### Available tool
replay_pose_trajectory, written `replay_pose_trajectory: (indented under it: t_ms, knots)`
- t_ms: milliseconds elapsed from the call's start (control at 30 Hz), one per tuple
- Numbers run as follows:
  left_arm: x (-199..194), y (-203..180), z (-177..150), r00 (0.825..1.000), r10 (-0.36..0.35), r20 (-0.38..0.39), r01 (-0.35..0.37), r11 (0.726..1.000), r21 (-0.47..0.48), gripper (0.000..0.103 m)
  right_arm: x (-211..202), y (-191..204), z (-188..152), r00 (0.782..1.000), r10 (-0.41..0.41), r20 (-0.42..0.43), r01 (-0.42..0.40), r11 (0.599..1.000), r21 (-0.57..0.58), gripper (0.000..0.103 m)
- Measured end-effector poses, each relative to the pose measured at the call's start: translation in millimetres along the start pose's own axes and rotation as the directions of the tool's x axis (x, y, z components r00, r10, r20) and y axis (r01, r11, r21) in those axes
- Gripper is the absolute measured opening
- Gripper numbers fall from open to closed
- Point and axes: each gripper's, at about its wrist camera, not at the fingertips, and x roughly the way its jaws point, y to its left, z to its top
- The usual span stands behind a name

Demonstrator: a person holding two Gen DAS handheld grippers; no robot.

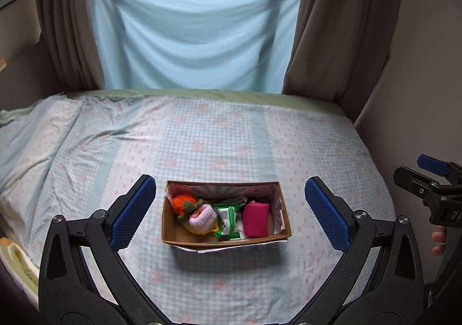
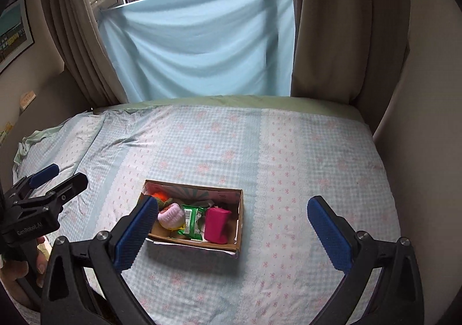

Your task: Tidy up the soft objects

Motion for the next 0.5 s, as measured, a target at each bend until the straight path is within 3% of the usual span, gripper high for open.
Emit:
replay_pose_trajectory:
  t_ms: [233,500]
  knots:
    - [-59.6,-35.6,-1.8,0.997,-0.008,0.082,0.006,1.0,0.018,0.103,-66.2,-17.1,-5.2,0.991,-0.067,0.114,0.066,0.998,0.01,0.103]
    - [-88.4,-66.8,-22.2,0.99,-0.005,0.14,-0.001,0.999,0.04,0.103,-90.5,-31.9,-27.2,0.981,-0.103,0.162,0.099,0.995,0.032,0.103]
